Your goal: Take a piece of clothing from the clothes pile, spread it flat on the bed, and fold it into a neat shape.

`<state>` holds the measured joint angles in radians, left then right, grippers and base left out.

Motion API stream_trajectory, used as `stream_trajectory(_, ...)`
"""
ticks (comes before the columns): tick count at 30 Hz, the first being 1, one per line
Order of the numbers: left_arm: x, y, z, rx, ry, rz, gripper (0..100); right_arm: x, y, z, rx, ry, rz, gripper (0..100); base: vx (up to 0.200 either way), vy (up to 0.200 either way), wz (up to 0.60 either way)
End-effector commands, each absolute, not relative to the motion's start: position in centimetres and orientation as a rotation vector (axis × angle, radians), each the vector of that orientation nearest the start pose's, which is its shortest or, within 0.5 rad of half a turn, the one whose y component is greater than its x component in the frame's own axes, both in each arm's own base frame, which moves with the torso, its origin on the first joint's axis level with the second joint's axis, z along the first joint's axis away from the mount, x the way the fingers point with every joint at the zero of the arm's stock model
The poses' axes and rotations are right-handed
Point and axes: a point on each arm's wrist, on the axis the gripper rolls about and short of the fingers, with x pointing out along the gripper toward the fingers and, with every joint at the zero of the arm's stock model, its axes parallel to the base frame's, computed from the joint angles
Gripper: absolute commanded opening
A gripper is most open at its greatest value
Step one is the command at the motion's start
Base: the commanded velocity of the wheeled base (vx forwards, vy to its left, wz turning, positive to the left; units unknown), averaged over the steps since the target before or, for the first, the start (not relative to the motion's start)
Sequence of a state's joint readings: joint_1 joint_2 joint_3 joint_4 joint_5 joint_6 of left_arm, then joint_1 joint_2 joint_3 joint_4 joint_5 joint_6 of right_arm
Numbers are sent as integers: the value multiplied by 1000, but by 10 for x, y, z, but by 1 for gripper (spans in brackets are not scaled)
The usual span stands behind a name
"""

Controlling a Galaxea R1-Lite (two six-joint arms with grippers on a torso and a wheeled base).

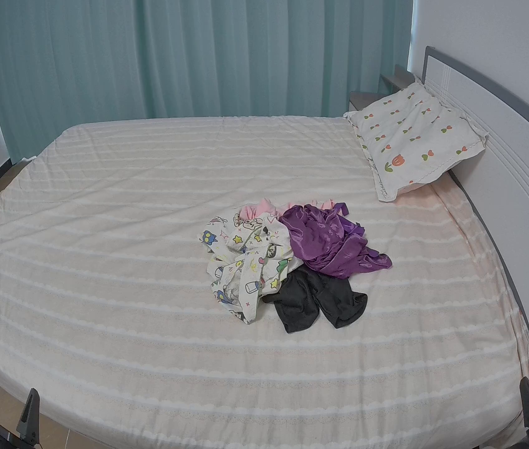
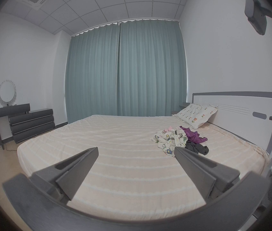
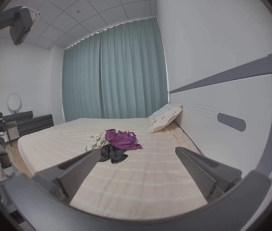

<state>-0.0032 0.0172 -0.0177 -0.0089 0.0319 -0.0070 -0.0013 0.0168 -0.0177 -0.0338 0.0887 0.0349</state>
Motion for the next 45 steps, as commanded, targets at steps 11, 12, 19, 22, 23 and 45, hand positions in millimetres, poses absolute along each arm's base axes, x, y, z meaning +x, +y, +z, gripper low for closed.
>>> stream_trajectory(11, -23, 1, 76, -6, -9, 20, 100, -20, 3, 118, 34, -12, 129, 100, 0, 0, 0)
stream_trajectory(12, -23, 1, 76, -6, -9, 20, 100, -18, 3, 120, 35, -2, 132, 100, 0, 0, 0)
stream_trajectory(19, -23, 1, 76, -6, -9, 20, 100, 13, 4, 148, 52, 160, 188, 100, 0, 0, 0)
stream_trajectory(22, -23, 1, 76, -6, -9, 20, 100, 35, 5, 149, 85, 283, 191, 100, 0, 0, 0)
stream_trajectory(23, -23, 1, 76, -6, -9, 20, 100, 43, 5, 149, 101, 322, 191, 100, 0, 0, 0)
stream_trajectory(45, -23, 1, 76, -8, -9, 18, 100, 271, 67, 64, 445, 774, 255, 100, 0, 0, 0)
